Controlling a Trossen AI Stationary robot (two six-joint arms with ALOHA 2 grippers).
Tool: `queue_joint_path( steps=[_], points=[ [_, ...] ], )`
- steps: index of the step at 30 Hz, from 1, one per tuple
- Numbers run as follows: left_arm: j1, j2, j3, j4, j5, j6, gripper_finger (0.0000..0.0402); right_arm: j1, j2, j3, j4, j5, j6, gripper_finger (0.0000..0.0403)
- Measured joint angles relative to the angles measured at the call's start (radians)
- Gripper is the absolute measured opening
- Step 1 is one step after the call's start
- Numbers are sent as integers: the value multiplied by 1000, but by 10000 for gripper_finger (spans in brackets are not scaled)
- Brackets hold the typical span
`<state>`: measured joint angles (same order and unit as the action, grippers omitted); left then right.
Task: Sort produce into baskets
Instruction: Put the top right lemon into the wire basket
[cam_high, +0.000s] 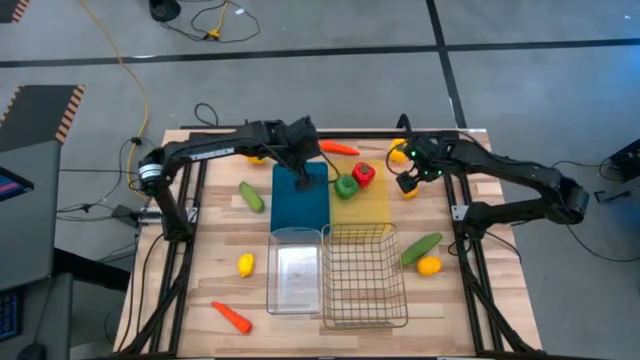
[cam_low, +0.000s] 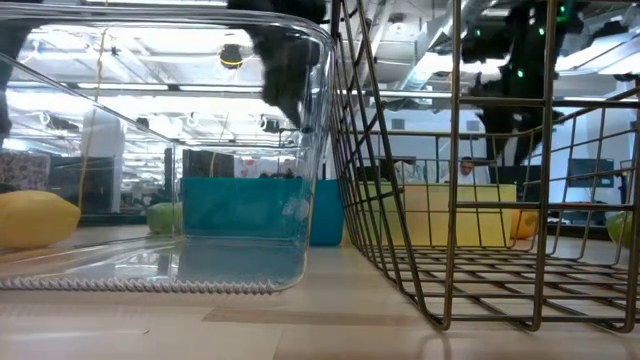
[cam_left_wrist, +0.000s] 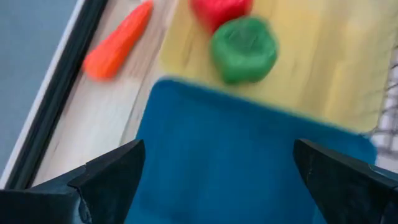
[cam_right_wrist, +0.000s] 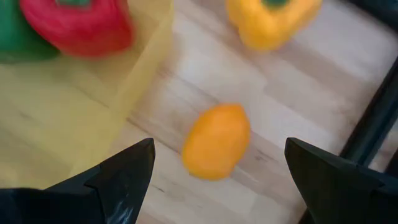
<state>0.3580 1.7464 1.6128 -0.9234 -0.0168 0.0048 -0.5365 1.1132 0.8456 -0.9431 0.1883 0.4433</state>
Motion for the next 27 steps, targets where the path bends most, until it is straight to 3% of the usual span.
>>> queue_joint_path(
  steps=[5, 15, 22, 27],
  points=[
    [2, -154, -171, 55, -108, -55, 396, 15, -1, -93, 100, 0, 37, 385],
    [-6, -456, -554, 266, -113, -234, 396, 13, 4, -167, 193, -2, 38, 385],
    [-34, -571, -734, 295, -112, -365, 396, 13, 15, -167, 194, -2, 41, 385],
    [-60, -601, -795, 296, -111, -429, 396, 18, 63, -167, 193, -3, 79, 384]
  ],
)
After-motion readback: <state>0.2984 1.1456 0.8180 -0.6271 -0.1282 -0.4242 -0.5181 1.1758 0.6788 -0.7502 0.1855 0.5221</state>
